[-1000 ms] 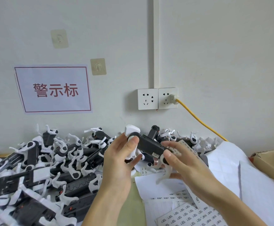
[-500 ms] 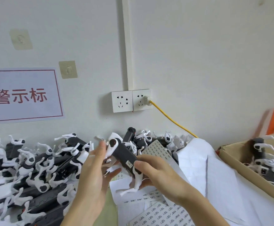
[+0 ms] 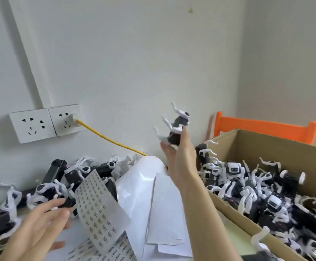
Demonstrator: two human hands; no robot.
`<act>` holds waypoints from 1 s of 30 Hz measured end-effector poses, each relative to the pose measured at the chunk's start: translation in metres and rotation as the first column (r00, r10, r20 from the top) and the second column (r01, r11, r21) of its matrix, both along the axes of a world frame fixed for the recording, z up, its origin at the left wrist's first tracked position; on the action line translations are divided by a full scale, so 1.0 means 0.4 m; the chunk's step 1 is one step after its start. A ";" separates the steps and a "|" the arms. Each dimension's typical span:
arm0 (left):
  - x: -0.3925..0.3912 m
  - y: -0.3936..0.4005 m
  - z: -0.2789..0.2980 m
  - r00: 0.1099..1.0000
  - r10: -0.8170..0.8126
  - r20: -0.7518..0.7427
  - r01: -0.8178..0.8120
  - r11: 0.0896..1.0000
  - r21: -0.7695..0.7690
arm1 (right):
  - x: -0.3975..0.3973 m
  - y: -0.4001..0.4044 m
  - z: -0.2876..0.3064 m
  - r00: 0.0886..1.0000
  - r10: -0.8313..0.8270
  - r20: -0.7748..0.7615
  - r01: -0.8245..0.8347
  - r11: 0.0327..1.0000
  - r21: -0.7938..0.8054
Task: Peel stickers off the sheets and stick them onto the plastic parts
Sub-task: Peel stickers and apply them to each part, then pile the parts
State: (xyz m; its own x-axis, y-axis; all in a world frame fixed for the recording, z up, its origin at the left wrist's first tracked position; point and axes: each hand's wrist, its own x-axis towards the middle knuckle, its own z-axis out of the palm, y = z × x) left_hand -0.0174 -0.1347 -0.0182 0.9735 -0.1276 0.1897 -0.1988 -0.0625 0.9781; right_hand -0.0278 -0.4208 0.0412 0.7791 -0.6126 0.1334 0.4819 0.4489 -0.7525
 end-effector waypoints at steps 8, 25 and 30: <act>0.062 0.046 -0.027 0.997 -0.009 0.070 -0.011 0.959 0.282 | 0.007 0.020 -0.028 0.889 -0.328 -0.321 0.093 0.814 -0.573; 0.343 0.412 0.160 0.977 0.214 0.005 0.023 -0.128 0.992 | 0.057 0.353 -0.144 0.951 -0.009 -0.308 -0.306 0.099 -0.947; 0.334 0.393 0.193 0.988 0.146 -0.047 0.074 -0.192 0.979 | 0.068 0.357 -0.151 0.947 -0.035 -0.318 -0.316 0.051 -0.947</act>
State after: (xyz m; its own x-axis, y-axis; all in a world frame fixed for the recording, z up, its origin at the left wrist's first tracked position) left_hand 0.1161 0.0223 0.0591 0.9779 -0.0176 -0.2082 -0.0702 -0.9662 -0.2480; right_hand -0.0008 -0.2781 -0.0192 0.9384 0.0751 0.3372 0.2776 -0.7451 -0.6065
